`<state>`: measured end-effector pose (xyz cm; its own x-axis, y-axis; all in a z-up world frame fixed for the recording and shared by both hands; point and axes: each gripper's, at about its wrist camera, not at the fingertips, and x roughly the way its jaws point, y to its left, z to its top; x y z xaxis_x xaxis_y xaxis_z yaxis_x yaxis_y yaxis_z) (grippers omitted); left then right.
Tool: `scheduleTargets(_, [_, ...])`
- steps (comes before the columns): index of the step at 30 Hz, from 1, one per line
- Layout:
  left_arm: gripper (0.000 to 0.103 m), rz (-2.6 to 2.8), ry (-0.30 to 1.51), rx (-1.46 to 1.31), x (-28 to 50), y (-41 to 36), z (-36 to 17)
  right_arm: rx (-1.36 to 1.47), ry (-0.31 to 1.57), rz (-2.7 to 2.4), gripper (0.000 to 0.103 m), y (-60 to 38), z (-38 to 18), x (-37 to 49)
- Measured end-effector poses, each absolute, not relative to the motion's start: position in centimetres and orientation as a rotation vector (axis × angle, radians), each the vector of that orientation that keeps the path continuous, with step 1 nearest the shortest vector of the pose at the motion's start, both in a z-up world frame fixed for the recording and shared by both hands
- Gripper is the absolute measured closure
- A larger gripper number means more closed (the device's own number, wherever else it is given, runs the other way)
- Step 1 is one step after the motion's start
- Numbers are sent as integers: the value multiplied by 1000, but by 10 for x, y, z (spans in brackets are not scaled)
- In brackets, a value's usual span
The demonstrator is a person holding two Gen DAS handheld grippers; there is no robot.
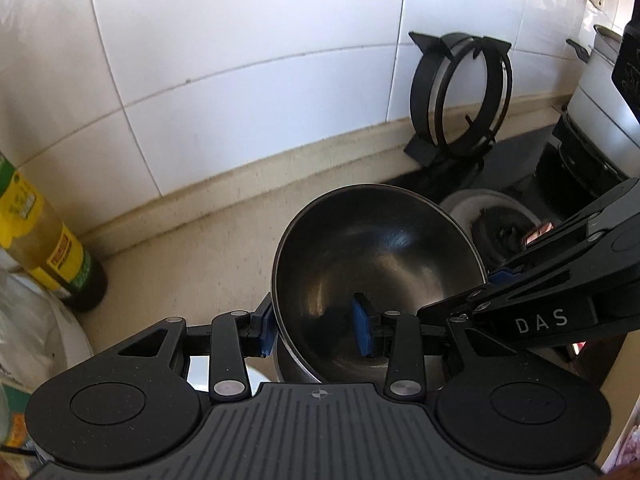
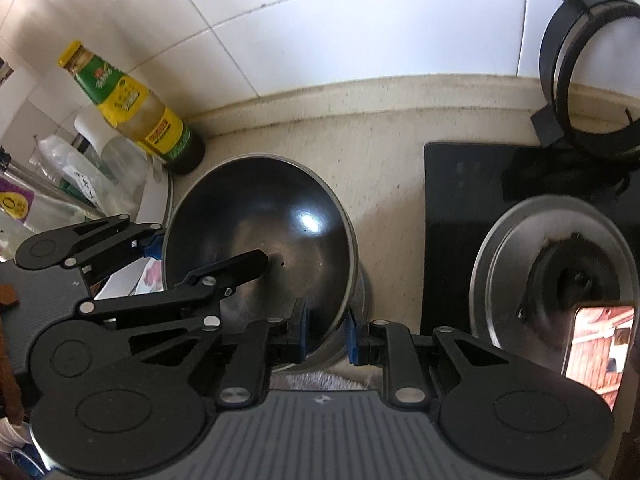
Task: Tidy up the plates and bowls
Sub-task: 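Carry the steel bowl with the right gripper and set it into the other bowls, then grasp the rim of the nested steel bowls with the right gripper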
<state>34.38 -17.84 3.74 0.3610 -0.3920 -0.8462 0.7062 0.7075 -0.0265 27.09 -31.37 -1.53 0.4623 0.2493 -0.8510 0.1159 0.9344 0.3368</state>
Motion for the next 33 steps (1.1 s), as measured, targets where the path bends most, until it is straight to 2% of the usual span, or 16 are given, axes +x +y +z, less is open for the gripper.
scheduleTargets(15, [56,-769,1026,399,336,-168,12,371,1150,47,62,-302,-37,266])
scheduleTargets(24, [56,-782,1020,369,340,-158,11,334,1118,19,57,-305,-30,260])
scheduleTargets(25, [55,-787,1020,357,340,-155,13,330,1114,17,56,-305,-28,258])
scheduleTargets(27, [37,-767,991,366,338,-147,18,320,1102,20,54,-306,-24,254])
scheduleTargets(30, [34,-745,980,350,338,-129,22,318,1093,25,49,-308,-23,253])
scheduleTargets(33, [34,-735,998,264,337,-112,22,340,1092,32,49,-312,-27,258])
